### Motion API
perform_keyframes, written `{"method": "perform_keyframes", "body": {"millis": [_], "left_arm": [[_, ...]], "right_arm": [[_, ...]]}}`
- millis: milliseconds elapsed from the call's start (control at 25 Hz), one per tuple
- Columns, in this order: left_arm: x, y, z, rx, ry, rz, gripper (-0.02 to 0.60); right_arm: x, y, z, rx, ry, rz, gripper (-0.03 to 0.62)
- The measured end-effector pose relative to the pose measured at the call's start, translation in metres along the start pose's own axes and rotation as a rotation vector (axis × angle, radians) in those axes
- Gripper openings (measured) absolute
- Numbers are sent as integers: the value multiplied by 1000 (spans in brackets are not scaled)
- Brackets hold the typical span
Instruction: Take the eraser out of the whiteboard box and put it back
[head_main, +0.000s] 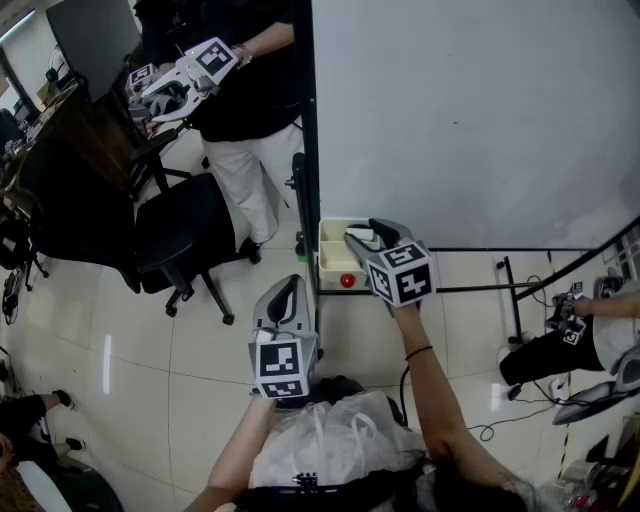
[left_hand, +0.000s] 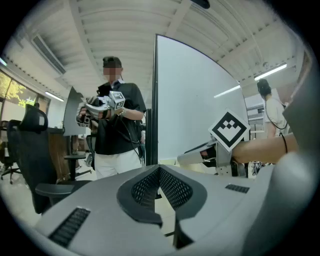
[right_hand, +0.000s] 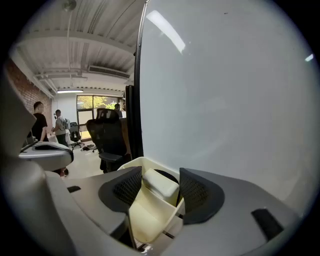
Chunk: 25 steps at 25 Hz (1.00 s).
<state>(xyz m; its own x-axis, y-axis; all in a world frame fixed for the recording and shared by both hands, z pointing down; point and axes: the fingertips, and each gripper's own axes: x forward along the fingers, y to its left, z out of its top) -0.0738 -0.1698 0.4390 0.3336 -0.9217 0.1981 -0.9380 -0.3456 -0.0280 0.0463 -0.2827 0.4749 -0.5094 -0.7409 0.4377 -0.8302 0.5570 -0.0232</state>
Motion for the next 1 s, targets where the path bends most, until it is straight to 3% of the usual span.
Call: {"method": "perform_keyframes", "body": {"millis": [320,600,1000], "left_arm": [[0,2,-3,-4,5,-1,3],[-2,4,-3,-4,-4,-5,3],[-4,6,-3,-27,-7,-1,3]], "right_arm": [[16,-4,2,27,43,-92,270],[15,-5,1,14,30,-75,236],[-63,4,71,-18,-210,-114,235]]}}
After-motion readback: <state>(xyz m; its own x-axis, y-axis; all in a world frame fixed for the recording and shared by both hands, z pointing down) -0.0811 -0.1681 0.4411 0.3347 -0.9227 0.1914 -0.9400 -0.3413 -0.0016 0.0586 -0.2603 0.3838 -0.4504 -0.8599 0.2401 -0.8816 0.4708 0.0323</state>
